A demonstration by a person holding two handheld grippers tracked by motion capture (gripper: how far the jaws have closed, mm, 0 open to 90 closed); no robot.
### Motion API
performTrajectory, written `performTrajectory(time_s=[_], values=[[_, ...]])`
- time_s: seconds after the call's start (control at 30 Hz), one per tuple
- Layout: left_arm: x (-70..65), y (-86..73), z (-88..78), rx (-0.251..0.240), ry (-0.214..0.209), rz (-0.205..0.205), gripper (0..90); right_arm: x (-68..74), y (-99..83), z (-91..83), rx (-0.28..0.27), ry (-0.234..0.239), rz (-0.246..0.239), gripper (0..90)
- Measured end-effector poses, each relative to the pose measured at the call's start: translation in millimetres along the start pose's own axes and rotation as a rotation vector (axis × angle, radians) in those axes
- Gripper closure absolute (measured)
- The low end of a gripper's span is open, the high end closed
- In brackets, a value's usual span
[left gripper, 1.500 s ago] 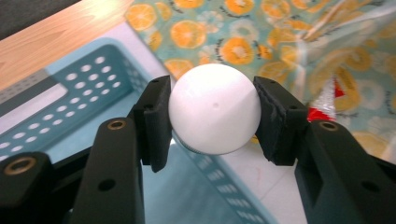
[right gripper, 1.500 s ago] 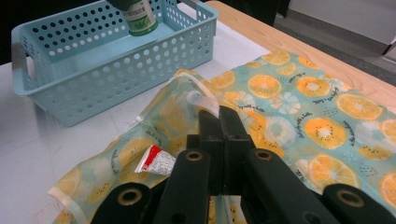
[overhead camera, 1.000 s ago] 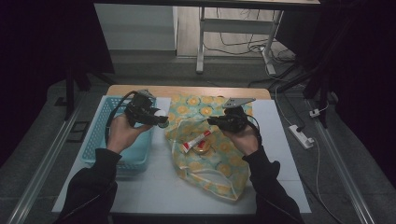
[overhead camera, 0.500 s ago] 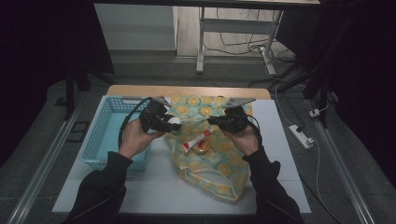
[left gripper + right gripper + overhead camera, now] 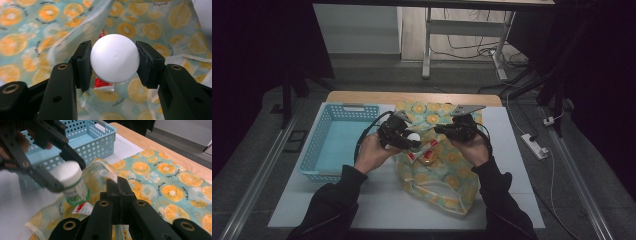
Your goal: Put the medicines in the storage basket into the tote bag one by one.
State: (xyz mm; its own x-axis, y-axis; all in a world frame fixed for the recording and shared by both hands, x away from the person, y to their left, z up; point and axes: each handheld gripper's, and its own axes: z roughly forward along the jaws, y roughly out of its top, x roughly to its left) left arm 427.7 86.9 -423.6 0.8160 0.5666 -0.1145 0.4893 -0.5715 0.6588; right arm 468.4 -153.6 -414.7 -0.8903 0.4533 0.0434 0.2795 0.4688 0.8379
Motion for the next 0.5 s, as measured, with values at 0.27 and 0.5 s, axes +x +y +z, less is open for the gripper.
performTrajectory(time_s=[0.27,0.5], values=[[-7.2,6.5,24.2,0.015,-0.018,0.028,50.5,0.3,0.6,-1.1,-0.009,0.0,-0.004,90.0],[-10.2,9.2,43.7,0.027,-0.03,0.044,50.5,-0.3,0.2,-1.1,-0.01,-0.001,-0.001,90.0]])
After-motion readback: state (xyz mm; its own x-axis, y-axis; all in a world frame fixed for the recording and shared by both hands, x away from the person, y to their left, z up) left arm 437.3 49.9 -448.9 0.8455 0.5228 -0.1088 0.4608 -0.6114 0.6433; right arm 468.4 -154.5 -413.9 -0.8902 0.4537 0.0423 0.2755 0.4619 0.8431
